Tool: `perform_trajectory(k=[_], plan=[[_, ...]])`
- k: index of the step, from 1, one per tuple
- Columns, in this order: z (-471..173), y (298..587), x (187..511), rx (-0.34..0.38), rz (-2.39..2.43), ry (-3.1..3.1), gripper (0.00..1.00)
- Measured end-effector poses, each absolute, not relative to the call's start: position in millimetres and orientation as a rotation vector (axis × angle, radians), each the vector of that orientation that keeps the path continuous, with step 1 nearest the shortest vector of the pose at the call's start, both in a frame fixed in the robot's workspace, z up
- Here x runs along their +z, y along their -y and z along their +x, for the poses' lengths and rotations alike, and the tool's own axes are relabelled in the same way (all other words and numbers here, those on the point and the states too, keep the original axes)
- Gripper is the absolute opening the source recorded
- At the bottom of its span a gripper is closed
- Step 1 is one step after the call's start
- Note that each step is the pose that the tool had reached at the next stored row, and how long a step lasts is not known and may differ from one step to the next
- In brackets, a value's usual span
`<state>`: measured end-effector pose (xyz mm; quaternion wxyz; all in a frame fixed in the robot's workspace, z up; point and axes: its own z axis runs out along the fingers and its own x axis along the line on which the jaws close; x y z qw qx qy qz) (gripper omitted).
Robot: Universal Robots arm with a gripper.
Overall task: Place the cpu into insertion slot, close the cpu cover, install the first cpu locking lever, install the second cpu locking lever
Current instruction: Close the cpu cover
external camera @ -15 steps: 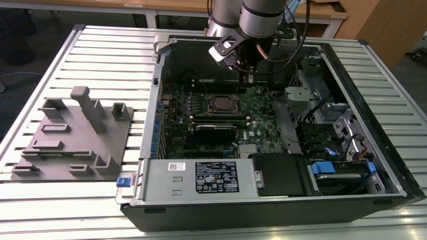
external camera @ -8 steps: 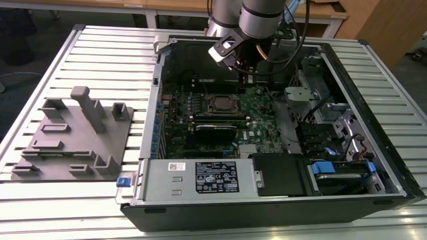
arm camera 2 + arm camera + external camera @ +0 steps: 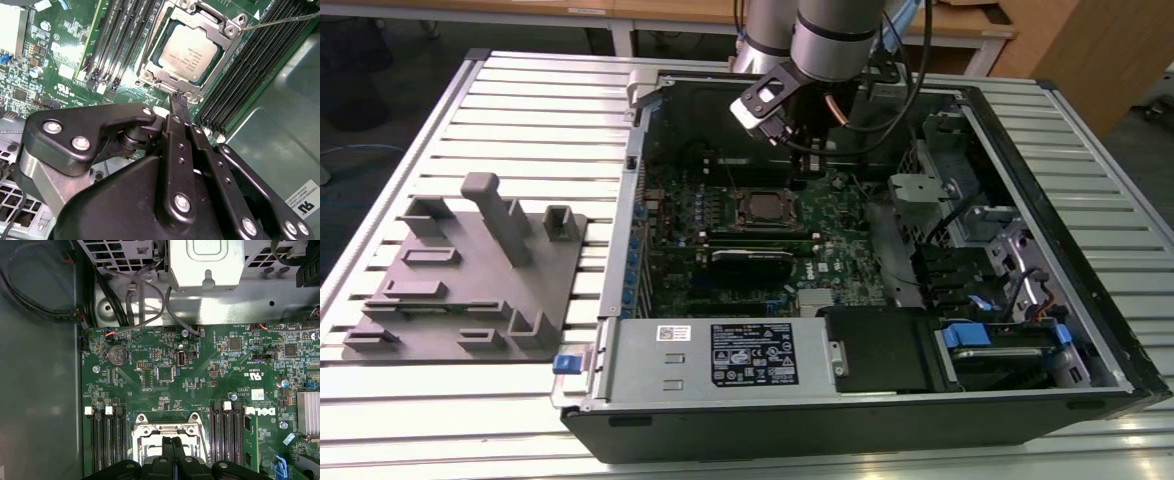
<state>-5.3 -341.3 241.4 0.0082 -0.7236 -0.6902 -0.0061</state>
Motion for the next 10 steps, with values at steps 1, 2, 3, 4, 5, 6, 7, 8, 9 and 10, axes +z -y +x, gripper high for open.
perform_trajectory(k=[1, 2, 3, 4, 5, 6, 7, 8, 9, 10], plan=[[-5.3, 341.3, 241.4, -0.019, -2.261, 2.157, 0.11], [-5.3, 341.3, 241.4, -0.019, -2.261, 2.157, 0.11], [-5.3, 341.3, 241.4, -0.019, -2.261, 2.157, 0.11], [-5.3, 341.3, 241.3, -0.019, -2.261, 2.158, 0.11], [-5.4, 341.3, 241.3, -0.019, -2.260, 2.159, 0.11], [-5.4, 341.3, 241.3, -0.019, -2.259, 2.159, 0.11], [-5.4, 341.3, 241.3, -0.019, -2.259, 2.160, 0.11], [-5.4, 341.3, 241.4, -0.019, -2.258, 2.160, 0.11], [-5.4, 341.3, 241.3, -0.019, -2.258, 2.161, 0.11], [-5.3, 341.3, 241.3, -0.019, -2.258, 2.161, 0.11]])
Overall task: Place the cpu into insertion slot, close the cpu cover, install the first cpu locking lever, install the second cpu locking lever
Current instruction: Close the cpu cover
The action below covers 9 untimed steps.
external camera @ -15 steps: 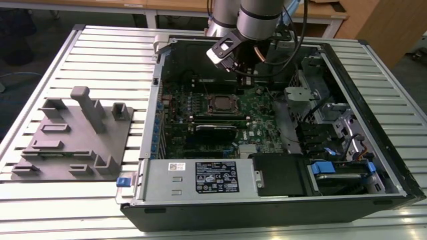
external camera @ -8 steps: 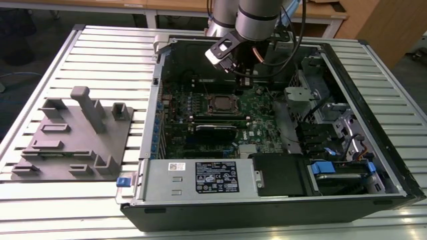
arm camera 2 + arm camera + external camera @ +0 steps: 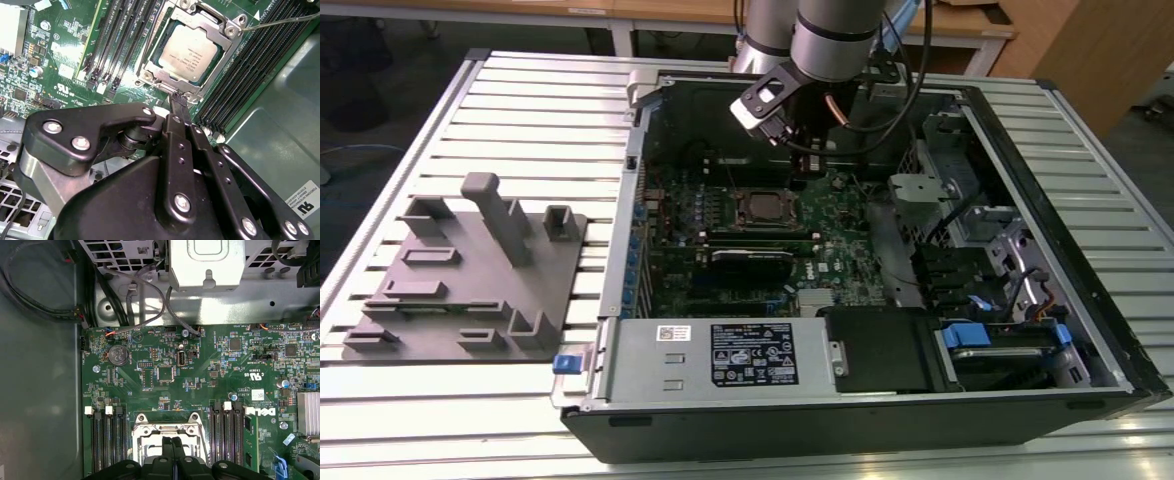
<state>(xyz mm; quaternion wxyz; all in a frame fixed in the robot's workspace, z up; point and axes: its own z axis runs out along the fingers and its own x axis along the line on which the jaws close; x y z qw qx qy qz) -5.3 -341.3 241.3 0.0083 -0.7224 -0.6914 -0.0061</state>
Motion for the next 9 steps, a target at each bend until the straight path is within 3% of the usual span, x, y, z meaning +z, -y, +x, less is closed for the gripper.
perform_trajectory(k=[9], plan=[[-5.4, 341.3, 241.3, -0.019, -2.257, 2.161, 0.11]])
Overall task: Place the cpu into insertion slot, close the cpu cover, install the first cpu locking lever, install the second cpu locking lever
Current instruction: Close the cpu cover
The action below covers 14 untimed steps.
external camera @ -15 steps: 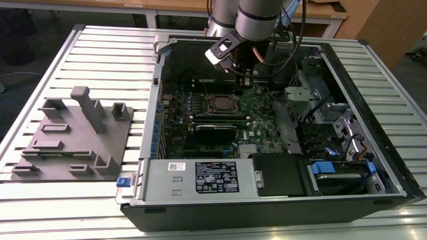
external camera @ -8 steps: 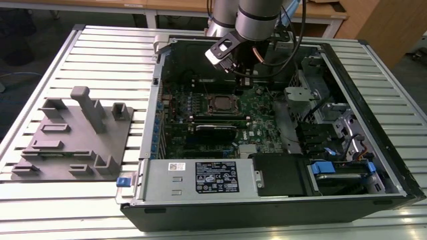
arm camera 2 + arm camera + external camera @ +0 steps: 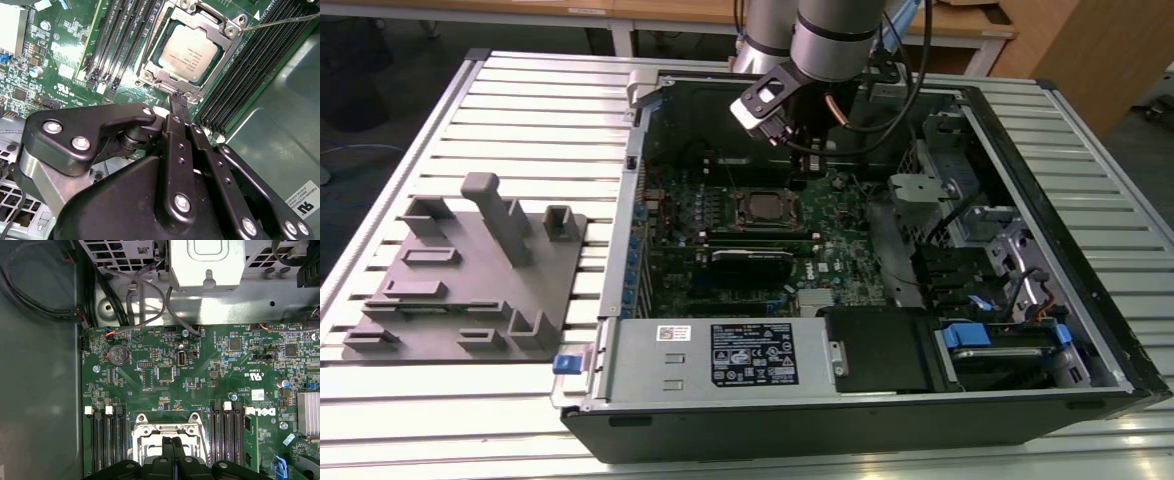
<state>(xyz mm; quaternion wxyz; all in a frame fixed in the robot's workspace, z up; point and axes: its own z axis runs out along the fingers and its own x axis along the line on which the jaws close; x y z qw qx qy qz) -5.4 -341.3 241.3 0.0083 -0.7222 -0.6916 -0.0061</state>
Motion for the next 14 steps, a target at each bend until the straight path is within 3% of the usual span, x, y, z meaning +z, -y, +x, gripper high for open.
perform_trajectory(k=[14], plan=[[-5.3, 341.3, 241.3, -0.019, -2.225, 2.194, 0.11]])
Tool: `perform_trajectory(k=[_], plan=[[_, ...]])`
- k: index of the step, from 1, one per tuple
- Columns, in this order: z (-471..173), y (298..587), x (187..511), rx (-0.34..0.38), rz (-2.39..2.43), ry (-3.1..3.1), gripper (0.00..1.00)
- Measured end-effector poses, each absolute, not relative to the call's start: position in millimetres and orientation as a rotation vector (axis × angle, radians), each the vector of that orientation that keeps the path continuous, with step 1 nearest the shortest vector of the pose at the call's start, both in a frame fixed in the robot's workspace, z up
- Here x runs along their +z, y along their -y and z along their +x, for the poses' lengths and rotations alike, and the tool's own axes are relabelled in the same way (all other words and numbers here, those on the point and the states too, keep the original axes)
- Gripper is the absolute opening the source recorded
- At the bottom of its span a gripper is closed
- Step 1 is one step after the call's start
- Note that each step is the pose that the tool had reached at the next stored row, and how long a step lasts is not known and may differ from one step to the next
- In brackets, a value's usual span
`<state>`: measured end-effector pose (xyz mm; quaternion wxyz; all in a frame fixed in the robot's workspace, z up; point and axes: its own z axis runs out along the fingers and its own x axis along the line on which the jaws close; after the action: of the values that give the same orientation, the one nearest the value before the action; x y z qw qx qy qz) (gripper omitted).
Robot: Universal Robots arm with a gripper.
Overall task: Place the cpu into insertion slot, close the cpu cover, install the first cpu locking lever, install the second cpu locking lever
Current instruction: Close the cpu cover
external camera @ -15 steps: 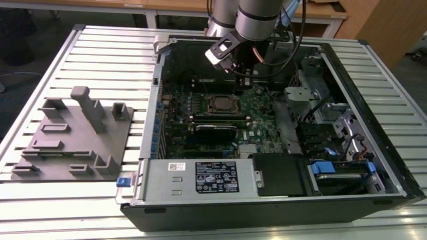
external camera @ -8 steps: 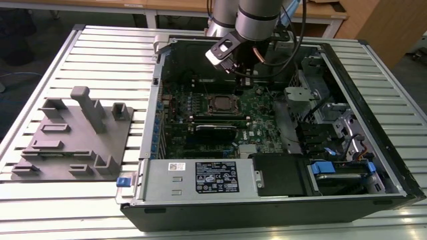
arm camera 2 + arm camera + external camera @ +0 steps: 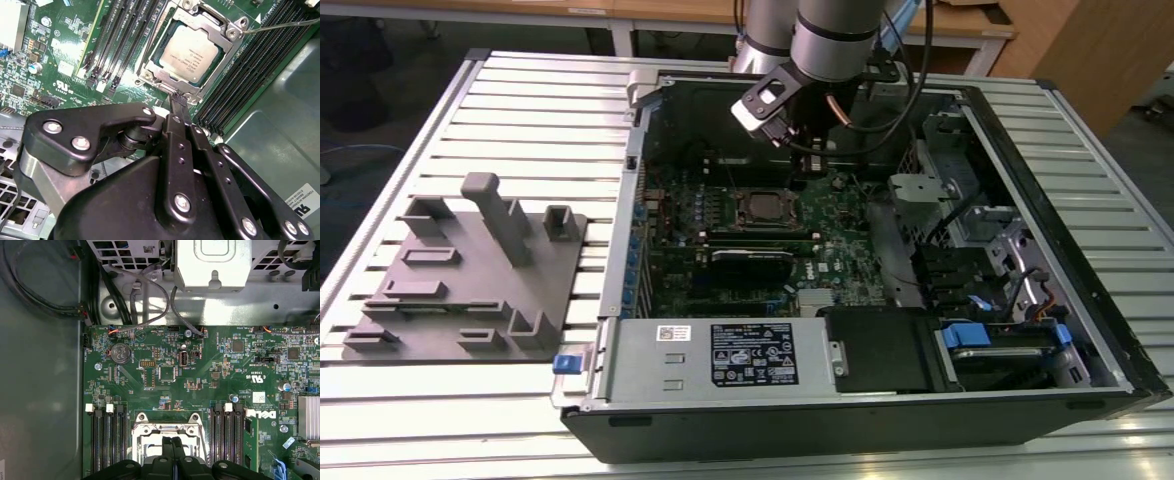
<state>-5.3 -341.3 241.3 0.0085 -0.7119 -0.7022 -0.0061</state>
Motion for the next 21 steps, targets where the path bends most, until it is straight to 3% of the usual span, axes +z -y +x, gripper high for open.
perform_trajectory(k=[21], plan=[[-5.4, 341.3, 241.1, -0.017, -2.073, 2.337, 0.11]])
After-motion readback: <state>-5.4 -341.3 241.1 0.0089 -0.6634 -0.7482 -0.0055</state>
